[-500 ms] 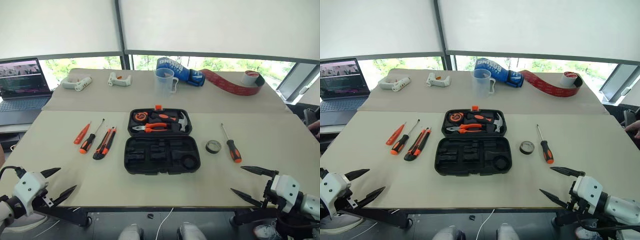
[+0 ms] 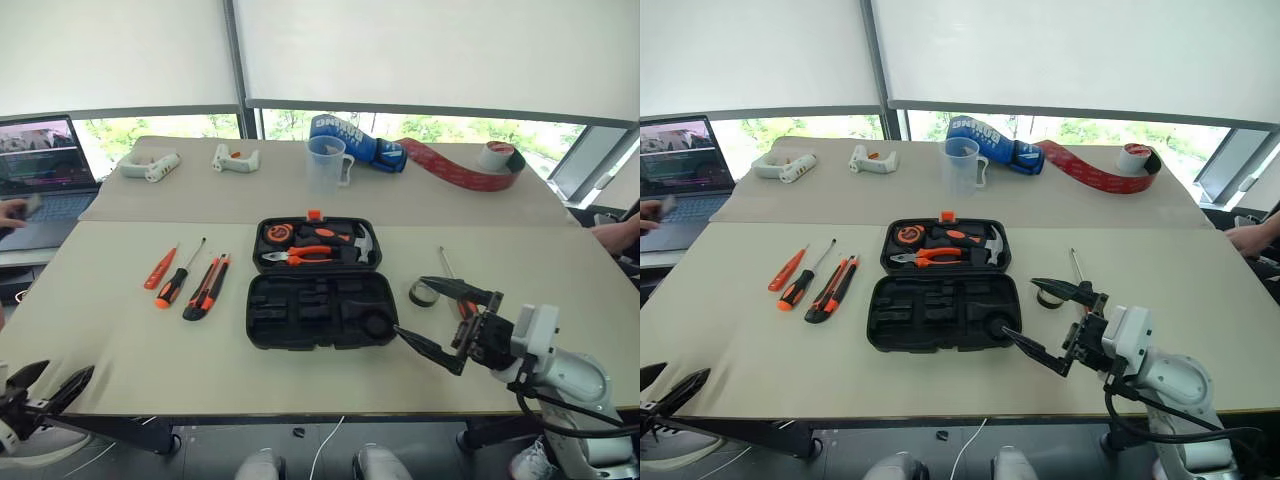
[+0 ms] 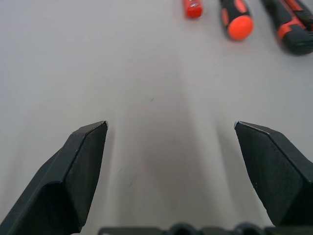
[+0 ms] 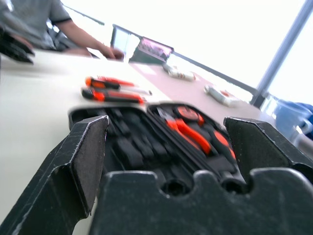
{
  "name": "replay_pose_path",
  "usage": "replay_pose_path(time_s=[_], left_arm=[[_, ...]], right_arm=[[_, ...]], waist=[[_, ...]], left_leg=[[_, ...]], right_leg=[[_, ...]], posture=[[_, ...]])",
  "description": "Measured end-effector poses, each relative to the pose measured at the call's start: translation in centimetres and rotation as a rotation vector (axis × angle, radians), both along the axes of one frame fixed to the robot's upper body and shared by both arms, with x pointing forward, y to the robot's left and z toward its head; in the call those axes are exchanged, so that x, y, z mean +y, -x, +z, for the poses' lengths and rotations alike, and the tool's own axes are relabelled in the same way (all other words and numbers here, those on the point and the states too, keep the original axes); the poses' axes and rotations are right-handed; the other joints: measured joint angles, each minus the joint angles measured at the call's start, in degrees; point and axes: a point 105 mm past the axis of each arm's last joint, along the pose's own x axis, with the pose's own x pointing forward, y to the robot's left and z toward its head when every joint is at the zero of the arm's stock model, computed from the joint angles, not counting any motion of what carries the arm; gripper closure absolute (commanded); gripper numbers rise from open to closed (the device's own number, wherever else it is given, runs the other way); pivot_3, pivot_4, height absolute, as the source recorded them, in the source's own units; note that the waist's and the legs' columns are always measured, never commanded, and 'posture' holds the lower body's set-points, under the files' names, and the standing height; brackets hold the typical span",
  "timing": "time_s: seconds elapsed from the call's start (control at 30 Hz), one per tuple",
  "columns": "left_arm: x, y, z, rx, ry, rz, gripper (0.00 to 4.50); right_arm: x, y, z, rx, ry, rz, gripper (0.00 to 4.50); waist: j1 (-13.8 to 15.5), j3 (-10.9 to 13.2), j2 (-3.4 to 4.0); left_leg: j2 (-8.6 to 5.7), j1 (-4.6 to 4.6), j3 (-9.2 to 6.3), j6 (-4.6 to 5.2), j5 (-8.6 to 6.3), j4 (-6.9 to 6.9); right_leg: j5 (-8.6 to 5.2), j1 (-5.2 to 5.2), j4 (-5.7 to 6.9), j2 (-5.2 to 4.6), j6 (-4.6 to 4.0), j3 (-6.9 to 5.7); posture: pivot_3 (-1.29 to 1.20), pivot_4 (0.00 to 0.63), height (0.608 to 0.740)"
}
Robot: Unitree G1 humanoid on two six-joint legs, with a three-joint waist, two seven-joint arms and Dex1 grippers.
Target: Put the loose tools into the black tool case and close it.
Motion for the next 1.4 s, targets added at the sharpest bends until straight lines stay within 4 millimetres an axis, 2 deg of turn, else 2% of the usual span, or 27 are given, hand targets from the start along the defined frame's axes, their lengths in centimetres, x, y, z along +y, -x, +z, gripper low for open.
replay_pose_path(time_s=[0.1,0.27,0.37,0.47,0.5,0.63,0.77,1.07,1.27,1.37,1.4], left_arm=[[0.5,-0.5,-0.1,0.031,0.005,0.019,0.02],[-0.8,-5.3,2.9,-0.038,-0.020,-0.059,0.02],[-2.8,-8.6,5.2,-0.058,-0.027,-0.115,0.86],[-5.9,-11.3,6.8,-0.025,-0.051,-0.174,2.04],[-6.7,-11.9,7.0,-0.012,-0.062,-0.189,2.30],[-9.5,-13.9,6.8,0.057,-0.090,-0.200,2.30],[-10.4,-15.2,6.2,0.130,-0.093,-0.150,2.30],[-9.3,-16.0,4.6,0.259,-0.076,-0.008,2.30],[-9.6,-17.3,4.2,0.256,-0.037,0.009,2.30],[-9.2,-18.0,4.2,0.249,-0.027,0.025,2.95],[-9.3,-18.1,4.2,0.251,-0.029,0.019,3.30]], right_arm=[[0.3,-0.2,0.7,-0.021,-0.016,-0.005,0.09],[-0.2,-0.2,-0.7,0.023,0.003,-0.015,0.09],[-0.9,-0.3,-1.9,0.053,0.025,-0.030,0.00],[-0.9,-0.1,-2.3,0.063,0.033,-0.014,0.00],[-0.9,-0.1,-2.3,0.063,0.034,-0.010,0.00],[-0.5,0.0,-2.1,0.058,0.041,0.015,0.00],[0.4,0.0,-1.1,0.026,0.045,0.061,0.00],[1.6,-0.1,1.0,-0.018,0.068,0.137,0.00],[1.9,-0.4,1.6,-0.027,0.073,0.146,0.00],[1.8,-0.5,1.6,-0.020,0.069,0.138,0.00],[1.8,-0.6,1.5,-0.017,0.067,0.136,0.00]], waist=[[0.7,0.0,-0.10],[1.4,-0.1,-0.25],[1.1,-0.2,-0.41],[0.8,-0.3,-0.48],[0.6,-0.2,-0.41],[-0.3,-0.1,-0.25],[-0.3,-0.1,-0.24],[0.1,-0.1,-0.27],[0.3,-0.1,-0.27],[0.3,-0.1,-0.27],[0.3,-0.1,-0.27]], left_leg=[[0.01,0.07,-0.03,-0.01,0.01,0.00],[0.04,0.20,-0.05,-0.05,0.03,0.00],[0.04,0.14,-0.01,-0.05,0.03,0.01],[0.03,0.09,0.00,-0.05,0.03,-0.02],[0.03,0.09,0.01,-0.05,0.03,-0.04],[0.02,0.04,0.02,-0.06,0.02,-0.13],[-0.06,0.01,0.01,-0.06,0.03,-0.09],[-0.11,-0.11,-0.02,-0.06,0.03,-0.01],[-0.19,-0.11,-0.03,-0.06,0.03,0.03],[-0.18,-0.10,-0.04,-0.08,0.05,0.05],[-0.19,-0.09,-0.04,-0.08,0.05,0.05]], right_leg=[[-0.01,-0.03,0.02,0.01,-0.03,-0.11],[0.00,0.07,0.02,0.00,-0.11,-0.25],[0.04,0.15,0.03,-0.01,-0.07,-0.21],[0.04,0.10,0.06,0.00,-0.06,-0.21],[0.04,0.05,0.08,-0.01,-0.06,-0.20],[0.02,-0.06,0.11,0.10,-0.10,-0.19],[0.02,-0.08,0.12,0.11,-0.10,-0.19],[0.04,-0.08,0.09,0.07,-0.05,-0.20],[0.05,-0.06,0.10,0.06,-0.04,-0.21],[0.05,-0.06,0.14,0.07,-0.05,-0.21],[0.05,-0.05,0.14,0.07,-0.04,-0.21]], posture=[[0.00,0.150,0.740],[0.00,0.150,0.740],[0.00,0.150,0.740],[0.00,0.150,0.740],[0.00,0.150,0.740],[0.00,0.150,0.740],[0.00,0.150,0.740],[0.00,0.150,0.740],[0.00,0.150,0.740],[0.00,0.150,0.740],[0.00,0.150,0.740]])
